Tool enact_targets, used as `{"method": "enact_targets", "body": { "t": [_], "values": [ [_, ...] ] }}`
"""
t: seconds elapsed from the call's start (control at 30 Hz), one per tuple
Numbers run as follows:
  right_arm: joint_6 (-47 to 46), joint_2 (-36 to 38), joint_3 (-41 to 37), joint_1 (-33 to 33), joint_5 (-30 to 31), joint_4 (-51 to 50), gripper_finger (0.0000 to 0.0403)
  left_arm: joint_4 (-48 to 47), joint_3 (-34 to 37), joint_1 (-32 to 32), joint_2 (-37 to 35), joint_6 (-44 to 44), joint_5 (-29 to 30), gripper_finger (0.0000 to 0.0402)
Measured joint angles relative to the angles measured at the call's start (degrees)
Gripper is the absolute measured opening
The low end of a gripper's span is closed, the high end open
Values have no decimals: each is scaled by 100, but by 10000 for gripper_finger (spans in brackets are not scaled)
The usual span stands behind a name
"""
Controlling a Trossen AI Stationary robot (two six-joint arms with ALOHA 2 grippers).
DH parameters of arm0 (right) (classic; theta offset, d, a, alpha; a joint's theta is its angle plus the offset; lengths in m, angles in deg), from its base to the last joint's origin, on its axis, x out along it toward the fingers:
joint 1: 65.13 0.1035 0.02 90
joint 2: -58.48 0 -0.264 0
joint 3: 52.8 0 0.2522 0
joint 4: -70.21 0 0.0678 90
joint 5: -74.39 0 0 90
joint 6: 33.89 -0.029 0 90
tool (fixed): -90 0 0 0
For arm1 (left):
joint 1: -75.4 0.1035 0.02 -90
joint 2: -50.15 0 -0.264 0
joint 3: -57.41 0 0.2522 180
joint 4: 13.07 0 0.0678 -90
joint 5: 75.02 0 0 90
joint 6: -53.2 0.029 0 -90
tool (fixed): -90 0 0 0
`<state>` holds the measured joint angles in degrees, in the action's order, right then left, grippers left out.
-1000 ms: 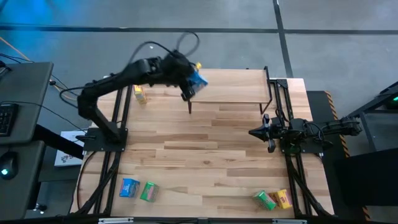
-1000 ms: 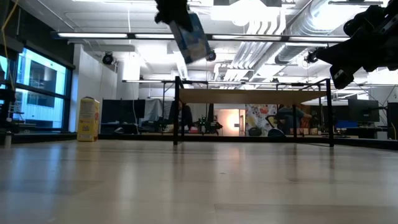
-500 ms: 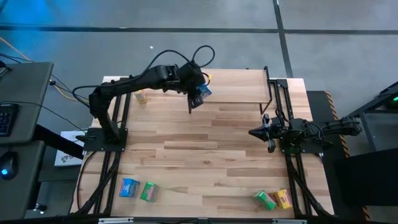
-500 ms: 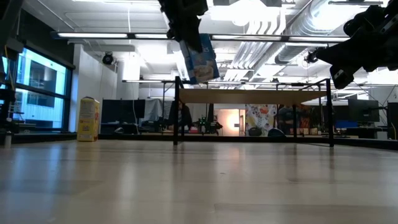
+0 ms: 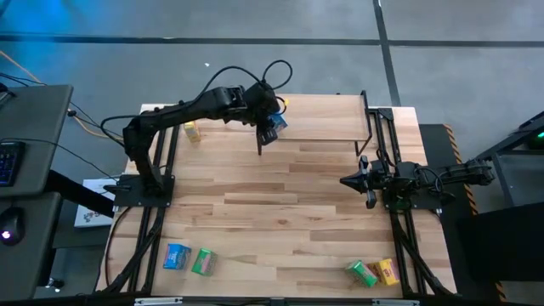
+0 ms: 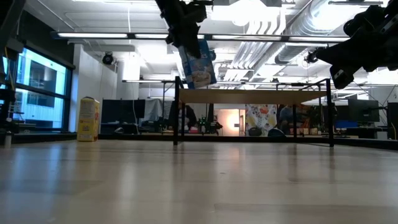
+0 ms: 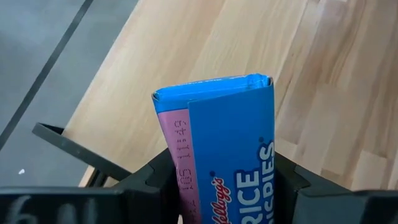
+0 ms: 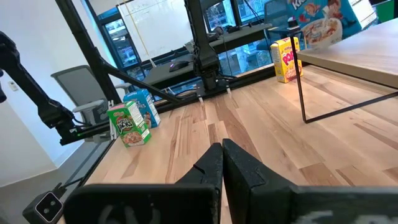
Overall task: Stack cereal on shelf
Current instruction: Put the top blue cereal box on the shelf
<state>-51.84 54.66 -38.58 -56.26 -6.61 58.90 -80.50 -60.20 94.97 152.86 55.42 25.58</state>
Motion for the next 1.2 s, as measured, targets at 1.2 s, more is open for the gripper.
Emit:
{"method": "enact_targets", "body": {
  "t": [1.2],
  "values": [
    [0,-1,1,1,0,-1,0,666,-40,351,-1002,-488,-90,244]
  ]
}}
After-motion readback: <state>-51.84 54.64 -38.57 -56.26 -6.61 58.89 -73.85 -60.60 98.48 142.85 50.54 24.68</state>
